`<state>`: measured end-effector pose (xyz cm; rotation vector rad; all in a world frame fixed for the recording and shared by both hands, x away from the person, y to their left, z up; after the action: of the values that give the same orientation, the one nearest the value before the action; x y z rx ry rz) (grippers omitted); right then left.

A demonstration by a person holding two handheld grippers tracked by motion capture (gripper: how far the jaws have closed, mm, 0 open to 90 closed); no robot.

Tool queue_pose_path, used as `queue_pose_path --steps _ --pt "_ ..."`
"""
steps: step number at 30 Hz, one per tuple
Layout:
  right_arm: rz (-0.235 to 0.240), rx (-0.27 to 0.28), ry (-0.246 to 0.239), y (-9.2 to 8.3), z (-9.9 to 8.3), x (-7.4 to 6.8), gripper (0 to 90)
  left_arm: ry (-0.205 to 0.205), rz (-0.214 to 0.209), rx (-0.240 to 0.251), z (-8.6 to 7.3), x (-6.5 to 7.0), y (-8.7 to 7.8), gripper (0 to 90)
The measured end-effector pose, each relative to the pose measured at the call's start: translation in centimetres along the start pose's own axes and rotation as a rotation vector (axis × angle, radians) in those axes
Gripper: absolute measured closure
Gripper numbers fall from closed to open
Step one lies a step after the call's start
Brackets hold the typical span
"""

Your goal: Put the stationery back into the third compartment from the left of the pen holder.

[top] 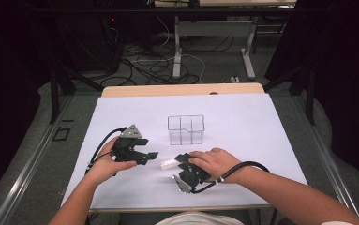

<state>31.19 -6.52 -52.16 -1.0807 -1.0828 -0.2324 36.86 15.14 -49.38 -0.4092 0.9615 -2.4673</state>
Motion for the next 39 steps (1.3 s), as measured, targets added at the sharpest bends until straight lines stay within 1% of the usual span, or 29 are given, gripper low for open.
queue_pose_path --steps 1,2,3,4,6,7,8,9,10,11,12,13,15,16,17,18,19,21,24,25,26,27,28,32,33,35,37,38,39 --pt "-0.007 0.010 -0.026 0.0 0.1 0.2 66.9 0.005 0.007 0.003 0.1 0.2 0.2 31.1" --pt "-0.008 0.011 -0.027 0.0 0.2 0.1 66.9 0.024 -0.007 -0.018 0.2 0.2 0.2 31.1" --pt "-0.006 0.014 -0.029 0.0 0.2 0.1 66.9 0.038 -0.026 -0.021 0.3 0.2 0.3 32.4" --pt "-0.010 0.019 -0.040 0.1 0.2 0.1 66.9 0.038 -0.050 -0.029 0.4 0.3 0.3 35.9" --pt "-0.012 0.019 -0.038 0.1 0.3 0.1 66.9 0.062 -0.080 -0.019 0.5 0.3 0.6 39.5" --pt "-0.014 0.018 -0.039 0.0 0.3 0.1 66.9 0.059 -0.092 -0.030 0.5 0.3 0.6 41.5" --pt "-0.010 0.021 -0.038 0.1 0.3 0.0 66.9 0.041 -0.102 -0.038 0.4 0.4 0.8 42.9" --pt "-0.010 0.022 -0.040 0.1 0.3 -0.1 66.9 0.060 -0.114 -0.040 0.4 0.4 0.9 43.1" --pt "-0.013 0.023 -0.051 0.1 0.4 -0.1 66.9 0.055 -0.129 -0.049 0.4 0.6 1.0 43.4" --pt "-0.013 0.019 -0.053 0.1 0.4 -0.1 66.9 0.068 -0.137 -0.055 0.4 0.6 1.1 43.8" --pt "-0.010 0.024 -0.054 0.2 0.4 -0.2 66.9 0.062 -0.147 -0.068 0.4 0.8 1.2 43.9" --pt "-0.013 0.023 -0.057 0.2 0.4 -0.3 66.9 0.064 -0.151 -0.070 0.4 0.9 1.4 44.0" --pt "-0.014 0.024 -0.066 0.3 0.4 -0.3 66.9 0.077 -0.159 -0.094 0.5 1.2 1.6 44.4" --pt "-0.012 0.018 -0.095 0.3 0.4 -0.2 66.9 0.083 -0.158 -0.104 0.5 1.3 1.8 44.5" --pt "-0.019 0.022 -0.100 0.4 0.4 -0.3 66.9 0.087 -0.167 -0.112 0.5 1.4 1.9 45.0" --pt "-0.010 0.007 -0.114 0.3 0.5 -0.2 66.8 0.092 -0.172 -0.122 0.6 1.5 2.0 45.9" --pt "-0.021 0.020 -0.119 0.4 0.5 -0.2 66.9 0.096 -0.176 -0.132 0.7 1.6 2.2 46.3" --pt "-0.024 0.022 -0.128 0.4 0.6 -0.3 66.9 0.095 -0.172 -0.137 0.8 1.9 2.6 46.9" --pt "-0.030 0.020 -0.154 0.5 0.6 -0.2 66.9 0.104 -0.188 -0.163 1.0 2.2 3.0 48.4" --pt "-0.033 0.021 -0.158 0.5 0.7 -0.1 66.9 0.110 -0.202 -0.178 1.1 2.3 3.1 49.0" --pt "-0.037 0.026 -0.163 0.5 0.7 -0.1 66.9 0.113 -0.197 -0.181 1.1 2.4 3.3 50.0" --pt "-0.044 0.029 -0.177 0.5 0.7 0.0 66.8 0.127 -0.187 -0.199 1.2 2.5 3.4 50.7" --pt "-0.045 0.025 -0.172 0.5 0.7 -0.1 66.9 0.130 -0.188 -0.206 1.3 2.6 3.6 51.4" --pt "-0.052 0.027 -0.188 0.5 0.9 0.0 66.8 0.138 -0.197 -0.224 1.6 2.9 4.2 54.0" --pt "-0.056 0.037 -0.196 0.5 0.9 0.1 66.8 0.141 -0.194 -0.232 1.6 2.9 4.2 55.4" --pt "-0.059 0.036 -0.186 0.5 0.9 0.0 66.8 0.145 -0.196 -0.233 1.7 3.0 4.4 57.0" --pt "-0.056 0.035 -0.192 0.5 1.0 0.1 66.8 0.147 -0.207 -0.241 1.8 3.1 4.5 59.6" --pt "-0.056 0.035 -0.195 0.5 1.0 0.1 66.9 0.142 -0.216 -0.235 1.8 3.2 4.7 60.9" --pt "-0.056 0.035 -0.195 0.5 1.0 0.1 66.8 0.155 -0.208 -0.252 1.8 3.2 4.7 61.3"
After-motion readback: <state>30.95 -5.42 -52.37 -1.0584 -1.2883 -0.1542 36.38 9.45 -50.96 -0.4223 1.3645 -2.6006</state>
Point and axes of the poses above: each handheld gripper's, and its own axes: y roughly forward along the jaws, z roughly out of its top, x roughly to its right, the point moved 2 cm from there along y, roughly forward along the jaws, and after that the axes turned 2 degrees about -z, right-handed, at the moved point
